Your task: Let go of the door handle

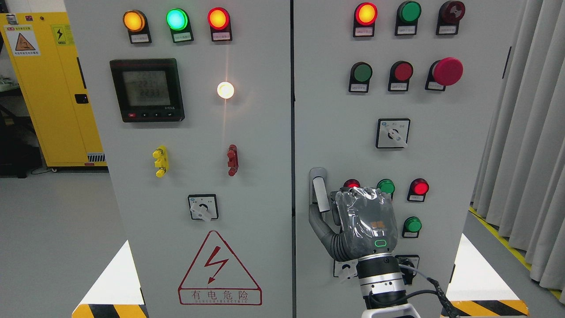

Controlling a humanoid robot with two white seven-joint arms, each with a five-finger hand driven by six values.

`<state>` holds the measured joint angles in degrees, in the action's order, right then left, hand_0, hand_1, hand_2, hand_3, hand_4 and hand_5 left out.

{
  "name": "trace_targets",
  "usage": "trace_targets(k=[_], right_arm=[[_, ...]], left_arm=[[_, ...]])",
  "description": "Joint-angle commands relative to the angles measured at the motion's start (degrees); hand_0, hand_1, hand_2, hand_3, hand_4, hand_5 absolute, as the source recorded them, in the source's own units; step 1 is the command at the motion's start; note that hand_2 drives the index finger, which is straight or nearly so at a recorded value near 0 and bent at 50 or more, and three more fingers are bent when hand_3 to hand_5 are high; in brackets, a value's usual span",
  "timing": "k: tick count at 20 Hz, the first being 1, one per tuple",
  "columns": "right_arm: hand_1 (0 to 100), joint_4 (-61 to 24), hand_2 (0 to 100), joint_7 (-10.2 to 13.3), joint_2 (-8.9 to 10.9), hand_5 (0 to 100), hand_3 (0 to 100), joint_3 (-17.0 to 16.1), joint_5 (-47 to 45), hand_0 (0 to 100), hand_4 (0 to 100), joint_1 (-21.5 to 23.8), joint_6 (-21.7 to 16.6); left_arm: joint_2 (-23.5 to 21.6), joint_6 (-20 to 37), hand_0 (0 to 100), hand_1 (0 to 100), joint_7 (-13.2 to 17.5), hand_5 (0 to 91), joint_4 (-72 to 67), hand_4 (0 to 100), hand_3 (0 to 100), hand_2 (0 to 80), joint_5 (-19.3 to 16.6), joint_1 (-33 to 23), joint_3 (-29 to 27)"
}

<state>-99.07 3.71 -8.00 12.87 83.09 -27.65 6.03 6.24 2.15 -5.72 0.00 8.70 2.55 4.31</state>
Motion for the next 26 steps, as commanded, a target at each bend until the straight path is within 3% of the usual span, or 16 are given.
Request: trace_targets(k=[1,6,17,26], right_arm=[[46,-0.07,98,0.07,0.09,100,100,-0.12,0.06,61,100,0.05,0.04],[46,-0.16,98,0.07,0.09,100,100,-0.12,0.06,61,100,0.05,0.13],[49,-0.51,97,0.07,0.26,100,100,-0.12,0.06,47,100,0.23,1.18],[50,-0.51,97,0.07,0.18,100,100,-0.12,-0.12,43,100,0.23,1.27]], left_arm=[[0.00,0.05,12,56,0.01,0.0,0.70,0,0,0.0,0.00,0.00,0.00],[0.00,0.05,12,56,0.01,0.0,0.70,0,0,0.0,0.00,0.00,0.00],[0.00,0.05,12,56,0.01,0.0,0.70,0,0,0.0,0.00,0.00,0.00],[0.00,0.05,12,56,0.01,0.0,0.70,0,0,0.0,0.00,0.00,0.00]])
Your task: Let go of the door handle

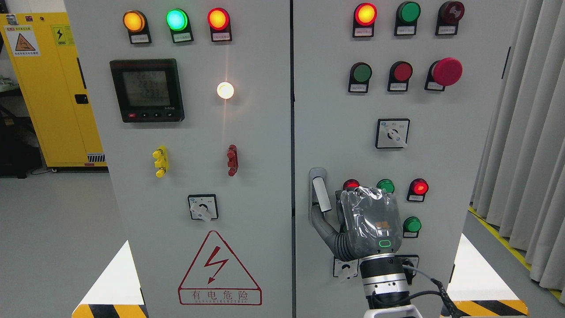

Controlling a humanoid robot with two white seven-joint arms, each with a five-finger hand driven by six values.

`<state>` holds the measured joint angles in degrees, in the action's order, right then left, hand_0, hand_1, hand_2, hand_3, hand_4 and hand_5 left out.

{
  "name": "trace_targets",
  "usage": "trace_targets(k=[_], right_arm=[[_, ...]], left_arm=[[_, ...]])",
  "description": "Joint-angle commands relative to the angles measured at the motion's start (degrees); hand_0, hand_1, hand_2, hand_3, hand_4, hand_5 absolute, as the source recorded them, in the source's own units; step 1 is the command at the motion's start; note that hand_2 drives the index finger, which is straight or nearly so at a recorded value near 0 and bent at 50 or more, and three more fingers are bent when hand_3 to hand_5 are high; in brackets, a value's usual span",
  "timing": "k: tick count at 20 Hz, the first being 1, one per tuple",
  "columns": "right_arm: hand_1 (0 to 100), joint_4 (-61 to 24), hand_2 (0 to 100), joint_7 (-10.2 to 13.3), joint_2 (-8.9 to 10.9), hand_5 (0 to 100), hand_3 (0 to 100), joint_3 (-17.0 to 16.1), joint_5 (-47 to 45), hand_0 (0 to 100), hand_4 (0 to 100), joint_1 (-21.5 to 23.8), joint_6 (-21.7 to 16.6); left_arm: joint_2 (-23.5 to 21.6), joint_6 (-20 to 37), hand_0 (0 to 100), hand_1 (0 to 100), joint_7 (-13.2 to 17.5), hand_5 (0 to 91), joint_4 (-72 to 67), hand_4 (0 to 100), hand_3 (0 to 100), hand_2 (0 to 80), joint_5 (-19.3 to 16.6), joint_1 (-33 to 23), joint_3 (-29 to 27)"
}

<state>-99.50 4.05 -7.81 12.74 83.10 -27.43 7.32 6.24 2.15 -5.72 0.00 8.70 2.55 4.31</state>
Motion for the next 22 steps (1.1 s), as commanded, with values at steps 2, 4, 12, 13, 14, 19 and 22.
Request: trace_targets(k=[2,4,12,13,14,19,22], right_arm=[[49,-0.17,97,-0.18,-0.01,100,100,0.00,-0.13,39,100,0.01,-0.03],[48,-0.17,97,-0.18,-0.01,100,100,0.00,-0.13,39,100,0.01,-0.03],[46,-0.17,98,-0.27,0.08,100,100,-0.79,-0.31,51,100,-0.08,-0.12],[46,-0.34,98,-0.27,0.08,100,100,-0.79,-0.31,51,100,-0.08,-0.12],[46,-0.52,98,-0.27,0.08,100,100,-0.79,-0.31,51,100,0.01,-0.12],[45,-0.61,97,-0.27,0.08,100,100,-0.79,-0.31,54,100,-0.08,-0.12],[45,-0.87,97,-0.27,0.16,100,100,-0.88,-0.31,55,100,-0.08,-0.12]], left_arm=[[0.00,0.05,12,56,0.01,0.0,0.70,0,0,0.0,0.00,0.00,0.00],[0.00,0.05,12,56,0.01,0.0,0.70,0,0,0.0,0.00,0.00,0.00],[0.00,0.05,12,56,0.01,0.0,0.70,0,0,0.0,0.00,0.00,0.00],[0.00,0.05,12,56,0.01,0.0,0.70,0,0,0.0,0.00,0.00,0.00],[0.00,0.05,12,56,0.01,0.0,0.70,0,0,0.0,0.00,0.00,0.00],[0.00,0.05,12,56,0.01,0.0,0.70,0,0,0.0,0.00,0.00,0.00],[0.00,0.05,12,56,0.01,0.0,0.70,0,0,0.0,0.00,0.00,0.00]])
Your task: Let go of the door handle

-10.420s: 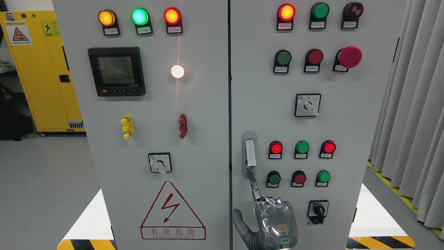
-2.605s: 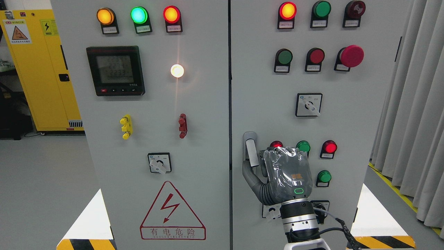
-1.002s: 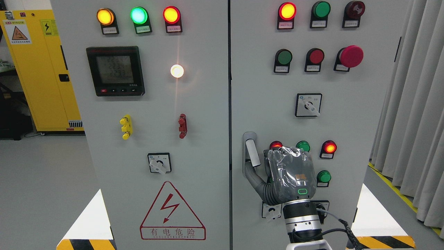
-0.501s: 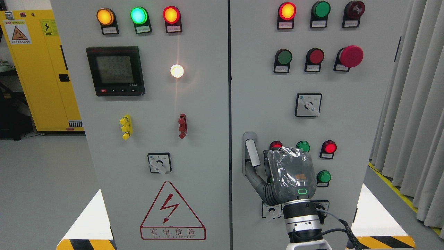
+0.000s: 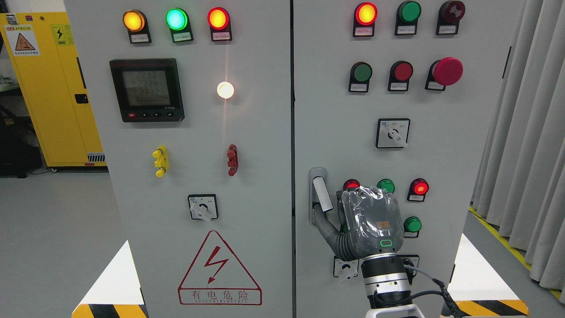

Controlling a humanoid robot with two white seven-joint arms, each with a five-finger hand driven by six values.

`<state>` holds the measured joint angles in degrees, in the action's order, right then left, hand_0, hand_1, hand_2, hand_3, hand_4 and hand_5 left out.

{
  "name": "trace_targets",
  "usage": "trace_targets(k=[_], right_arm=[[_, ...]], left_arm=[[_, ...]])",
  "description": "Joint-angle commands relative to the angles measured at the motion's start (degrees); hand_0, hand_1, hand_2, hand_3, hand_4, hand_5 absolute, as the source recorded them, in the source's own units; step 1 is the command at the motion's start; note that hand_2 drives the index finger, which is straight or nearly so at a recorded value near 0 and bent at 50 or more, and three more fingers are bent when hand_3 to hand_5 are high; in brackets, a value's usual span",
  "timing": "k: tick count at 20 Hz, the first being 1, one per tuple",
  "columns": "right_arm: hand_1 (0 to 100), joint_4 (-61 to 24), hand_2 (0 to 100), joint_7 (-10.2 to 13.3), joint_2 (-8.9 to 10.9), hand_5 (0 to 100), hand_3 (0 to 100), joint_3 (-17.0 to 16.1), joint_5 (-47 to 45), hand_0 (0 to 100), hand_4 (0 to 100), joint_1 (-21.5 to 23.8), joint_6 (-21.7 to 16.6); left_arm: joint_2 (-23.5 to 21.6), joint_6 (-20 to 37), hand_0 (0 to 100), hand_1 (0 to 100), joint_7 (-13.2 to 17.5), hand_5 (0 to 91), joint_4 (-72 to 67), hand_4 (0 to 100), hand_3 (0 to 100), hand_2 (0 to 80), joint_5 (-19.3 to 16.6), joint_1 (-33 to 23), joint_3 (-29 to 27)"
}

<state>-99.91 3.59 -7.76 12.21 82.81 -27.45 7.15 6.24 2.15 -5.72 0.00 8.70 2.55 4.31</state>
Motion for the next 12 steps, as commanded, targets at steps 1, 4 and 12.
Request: trace_targets(k=[1,4,12], right_arm=[[45,-0.46,97,0.19,0.11,100,100,-0.25,-0.02,55,100,-0.06,0.05],[45,-0.55,98,0.19,0.11,100,100,-0.34,-0.02,56,100,0.03,0.05],[46,-1.16,98,0.19,0.11,100,100,-0.34,0.07,57,100,0.03,0.05]], left_arm=[[0.00,0.05,12,56,0.01,0.0,0.70,0,0,0.0,0.00,0.00,0.00],[0.00,0.05,12,56,0.01,0.0,0.70,0,0,0.0,0.00,0.00,0.00],[0.00,0.05,12,56,0.01,0.0,0.70,0,0,0.0,0.00,0.00,0.00]])
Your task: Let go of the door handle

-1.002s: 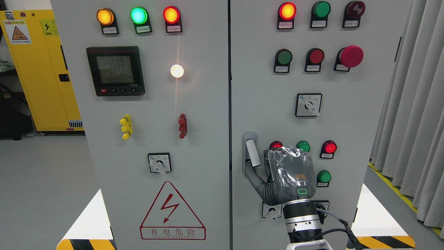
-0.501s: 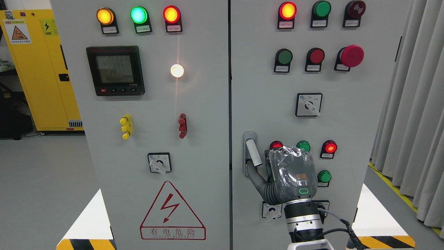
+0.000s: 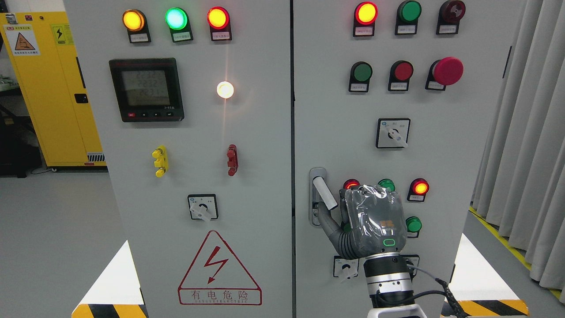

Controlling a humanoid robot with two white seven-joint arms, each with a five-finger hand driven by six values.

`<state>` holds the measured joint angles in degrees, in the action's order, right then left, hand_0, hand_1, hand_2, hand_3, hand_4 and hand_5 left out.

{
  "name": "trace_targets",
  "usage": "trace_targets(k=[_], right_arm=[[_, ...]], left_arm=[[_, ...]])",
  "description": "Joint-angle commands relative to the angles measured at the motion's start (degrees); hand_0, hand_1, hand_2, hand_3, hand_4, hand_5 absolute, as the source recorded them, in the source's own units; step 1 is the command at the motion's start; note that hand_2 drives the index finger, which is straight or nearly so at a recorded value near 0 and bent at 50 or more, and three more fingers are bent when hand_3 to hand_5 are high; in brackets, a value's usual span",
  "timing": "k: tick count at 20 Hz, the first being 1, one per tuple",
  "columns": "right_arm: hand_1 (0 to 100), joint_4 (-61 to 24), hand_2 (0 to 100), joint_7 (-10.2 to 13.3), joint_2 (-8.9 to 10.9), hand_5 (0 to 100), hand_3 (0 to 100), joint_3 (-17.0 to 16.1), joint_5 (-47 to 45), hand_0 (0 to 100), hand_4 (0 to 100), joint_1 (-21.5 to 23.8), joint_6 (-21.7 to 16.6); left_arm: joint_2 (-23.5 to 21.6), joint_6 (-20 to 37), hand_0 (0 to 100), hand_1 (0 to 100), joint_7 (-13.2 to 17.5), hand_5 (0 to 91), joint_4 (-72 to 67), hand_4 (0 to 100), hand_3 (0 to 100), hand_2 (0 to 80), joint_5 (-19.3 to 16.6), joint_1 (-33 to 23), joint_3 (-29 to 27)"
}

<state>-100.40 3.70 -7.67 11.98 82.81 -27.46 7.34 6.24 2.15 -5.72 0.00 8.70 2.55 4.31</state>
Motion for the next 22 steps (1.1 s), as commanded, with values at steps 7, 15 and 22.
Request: trace_targets(k=[7,15,22], right_arm=[[46,-0.76,98,0.08,0.11,100,100,-0.11,0.07,57,100,0.21,-0.13],[49,-0.76,98,0.08,0.29,100,100,-0.46,0.25,56,100,0.21,-0.13],[53,-0.85,98,0.08,0.29,100,100,-1.25,0.25,54,100,0.21,-0.13]], left_arm=[[0.00,0.05,12,56,0.01,0.0,0.70,0,0,0.0,0.00,0.00,0.00],[0.00,0.05,12,56,0.01,0.0,0.70,0,0,0.0,0.00,0.00,0.00],[0.00,0.05,12,56,0.01,0.0,0.70,0,0,0.0,0.00,0.00,0.00]])
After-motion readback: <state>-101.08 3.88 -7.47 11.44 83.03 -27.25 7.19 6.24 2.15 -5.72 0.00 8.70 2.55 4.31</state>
